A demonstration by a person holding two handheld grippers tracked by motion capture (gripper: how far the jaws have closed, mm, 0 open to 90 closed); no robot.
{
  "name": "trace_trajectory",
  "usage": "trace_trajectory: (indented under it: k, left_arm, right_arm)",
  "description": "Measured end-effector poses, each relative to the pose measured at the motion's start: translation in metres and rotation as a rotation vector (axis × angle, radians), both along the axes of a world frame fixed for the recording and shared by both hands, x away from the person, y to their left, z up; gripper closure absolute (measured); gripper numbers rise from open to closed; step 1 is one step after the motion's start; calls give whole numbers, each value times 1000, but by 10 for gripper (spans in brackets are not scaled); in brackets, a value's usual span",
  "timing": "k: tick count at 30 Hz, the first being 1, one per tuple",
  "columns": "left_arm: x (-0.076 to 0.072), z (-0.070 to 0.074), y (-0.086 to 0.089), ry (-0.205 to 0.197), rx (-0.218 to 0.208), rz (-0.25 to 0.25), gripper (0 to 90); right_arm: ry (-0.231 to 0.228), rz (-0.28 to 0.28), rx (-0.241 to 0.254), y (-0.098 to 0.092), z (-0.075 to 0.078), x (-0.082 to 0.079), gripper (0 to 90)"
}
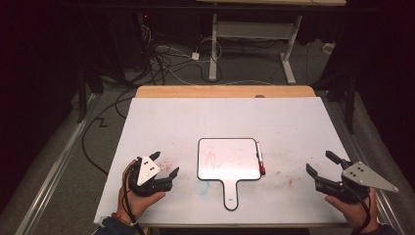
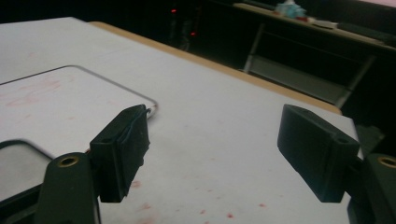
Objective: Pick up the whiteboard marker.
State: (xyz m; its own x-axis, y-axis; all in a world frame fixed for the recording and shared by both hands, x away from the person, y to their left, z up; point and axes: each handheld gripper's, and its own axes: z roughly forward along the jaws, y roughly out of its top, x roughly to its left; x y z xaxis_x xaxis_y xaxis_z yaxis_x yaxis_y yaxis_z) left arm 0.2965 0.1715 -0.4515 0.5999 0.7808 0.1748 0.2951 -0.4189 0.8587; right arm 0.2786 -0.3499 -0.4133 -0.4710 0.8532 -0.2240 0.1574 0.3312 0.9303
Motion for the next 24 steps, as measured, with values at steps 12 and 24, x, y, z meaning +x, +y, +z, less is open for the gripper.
trace_trajectory:
  k: [12,24]
  left_arm:
    - [8,-11,-12,29,49,-49,200]
    - [8,-13,-6,48,43,-42,192]
  right_arm:
    - [94,39,10,2,-7,8,257]
    - [160,53,7,10,-10,20,261]
